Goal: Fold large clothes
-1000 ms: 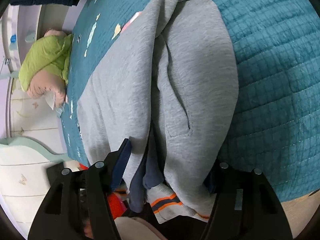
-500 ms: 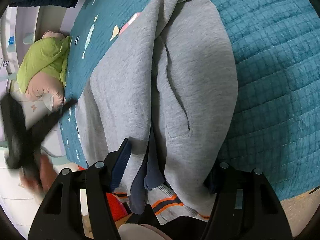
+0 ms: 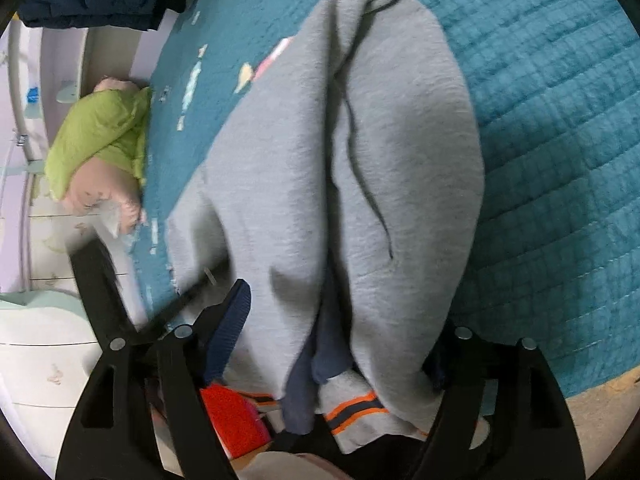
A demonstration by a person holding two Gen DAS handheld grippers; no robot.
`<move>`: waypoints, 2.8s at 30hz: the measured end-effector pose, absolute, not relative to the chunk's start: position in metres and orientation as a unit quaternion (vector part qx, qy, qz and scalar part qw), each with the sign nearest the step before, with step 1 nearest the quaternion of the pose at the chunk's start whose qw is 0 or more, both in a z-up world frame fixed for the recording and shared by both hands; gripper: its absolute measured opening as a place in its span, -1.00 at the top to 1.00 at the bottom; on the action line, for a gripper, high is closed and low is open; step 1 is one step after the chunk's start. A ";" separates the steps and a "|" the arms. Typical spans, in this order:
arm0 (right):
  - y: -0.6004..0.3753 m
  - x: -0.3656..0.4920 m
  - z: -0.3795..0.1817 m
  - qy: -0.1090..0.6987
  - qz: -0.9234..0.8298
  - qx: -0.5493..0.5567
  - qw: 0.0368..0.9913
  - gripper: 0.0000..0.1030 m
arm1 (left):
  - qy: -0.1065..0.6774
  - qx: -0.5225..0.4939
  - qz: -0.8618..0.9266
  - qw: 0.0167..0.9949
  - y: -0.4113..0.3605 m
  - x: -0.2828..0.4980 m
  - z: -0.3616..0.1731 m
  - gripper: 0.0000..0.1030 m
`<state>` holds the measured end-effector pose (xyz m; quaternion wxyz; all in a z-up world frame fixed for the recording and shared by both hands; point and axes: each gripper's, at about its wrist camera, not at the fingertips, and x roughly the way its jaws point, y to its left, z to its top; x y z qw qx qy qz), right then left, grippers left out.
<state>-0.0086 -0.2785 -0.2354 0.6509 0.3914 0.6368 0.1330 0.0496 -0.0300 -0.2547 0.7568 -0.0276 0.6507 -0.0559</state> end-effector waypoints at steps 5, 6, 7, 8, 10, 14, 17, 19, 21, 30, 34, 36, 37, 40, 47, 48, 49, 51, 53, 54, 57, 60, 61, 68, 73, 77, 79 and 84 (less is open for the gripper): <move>-0.262 -0.001 -0.242 0.643 0.113 0.345 0.674 -0.37 | 0.615 0.004 -0.046 0.787 -0.035 -0.004 -0.254 0.98; -0.260 0.000 -0.236 0.646 0.108 0.318 0.685 -0.14 | 0.613 0.008 -0.046 0.789 -0.036 -0.004 -0.255 0.98; -0.261 -0.002 -0.231 0.641 0.107 0.315 0.691 0.29 | 0.614 0.012 -0.045 0.788 -0.038 -0.002 -0.257 0.98; -0.263 -0.003 -0.227 0.630 0.122 0.341 0.687 0.51 | 0.614 0.017 -0.046 0.788 -0.038 0.000 -0.259 0.98; -0.259 -0.004 -0.212 0.617 0.138 0.344 0.694 0.62 | 0.616 0.011 -0.045 0.786 -0.038 0.005 -0.260 0.98; -0.229 -0.004 -0.174 0.592 0.166 0.321 0.721 0.67 | 0.612 0.005 -0.054 0.789 -0.037 0.008 -0.262 0.97; -0.203 -0.003 -0.151 0.580 0.183 0.300 0.735 0.67 | 0.604 0.014 -0.061 0.795 -0.036 0.005 -0.262 0.97; -0.187 -0.003 -0.137 0.577 0.187 0.278 0.745 0.67 | 0.604 0.004 -0.069 0.794 -0.031 0.004 -0.261 0.97; -0.180 -0.006 -0.128 0.574 0.186 0.268 0.751 0.67 | 0.617 -0.026 -0.082 0.783 -0.017 0.004 -0.253 0.97; -0.103 0.001 -0.103 0.593 0.157 0.187 0.767 0.66 | 0.593 -0.068 -0.070 0.799 0.085 0.007 -0.187 0.96; -0.054 0.010 -0.106 0.606 0.154 0.149 0.767 0.66 | 0.589 -0.063 -0.032 0.805 0.133 0.020 -0.183 0.96; -0.030 0.014 -0.114 0.618 0.162 0.136 0.757 0.66 | 0.598 -0.077 -0.022 0.797 0.157 0.031 -0.186 0.96; -0.018 0.016 -0.118 0.623 0.165 0.127 0.754 0.67 | 0.602 -0.085 -0.016 0.794 0.171 0.034 -0.189 0.96; 0.018 0.026 -0.150 0.651 0.154 0.093 0.737 0.67 | 0.602 -0.088 0.016 0.793 0.205 0.034 -0.195 0.96; 0.051 0.042 -0.189 0.682 0.167 0.155 0.695 0.21 | 0.630 -0.114 0.059 0.766 0.268 0.033 -0.207 0.96; 0.051 0.044 -0.187 0.682 0.176 0.173 0.688 0.17 | 0.632 -0.116 0.061 0.764 0.274 0.035 -0.210 0.96; 0.050 0.045 -0.186 0.681 0.193 0.204 0.676 0.08 | 0.635 -0.117 0.065 0.761 0.279 0.035 -0.212 0.96; 0.052 0.045 -0.182 0.672 0.269 0.297 0.623 0.06 | 0.642 -0.120 0.070 0.754 0.287 0.038 -0.216 0.95; 0.063 0.041 -0.178 0.674 0.305 0.301 0.602 0.07 | 0.651 -0.127 0.067 0.746 0.293 0.040 -0.219 0.95; 0.065 0.040 -0.173 0.677 0.290 0.266 0.623 0.07 | 0.654 -0.126 0.069 0.743 0.295 0.042 -0.219 0.95; 0.037 0.042 -0.153 0.641 0.252 0.256 0.678 0.09 | 0.651 -0.120 0.064 0.747 0.300 0.045 -0.214 0.95; 0.005 0.033 -0.126 0.628 0.178 0.163 0.739 0.08 | 0.650 -0.099 0.047 0.752 0.295 0.050 -0.211 0.95; 0.003 0.029 -0.127 0.638 0.174 0.150 0.735 0.05 | 0.654 -0.093 0.042 0.750 0.292 0.052 -0.213 0.95; 0.063 -0.006 -0.169 0.726 0.199 0.020 0.658 -0.19 | 0.673 -0.093 0.020 0.734 0.276 0.051 -0.225 0.92; 0.084 0.004 -0.209 0.729 0.186 -0.017 0.659 0.68 | 0.681 -0.097 0.032 0.725 0.281 0.046 -0.234 0.92; 0.070 0.011 -0.214 0.734 0.189 0.042 0.651 0.94 | 0.682 -0.111 0.052 0.721 0.298 0.036 -0.234 0.92; 0.071 0.009 -0.206 0.727 0.199 0.036 0.656 0.94 | 0.681 -0.114 0.063 0.720 0.306 0.032 -0.234 0.92; 0.078 0.016 -0.167 0.711 0.198 0.013 0.675 0.76 | 0.675 -0.121 0.078 0.724 0.319 0.024 -0.229 0.91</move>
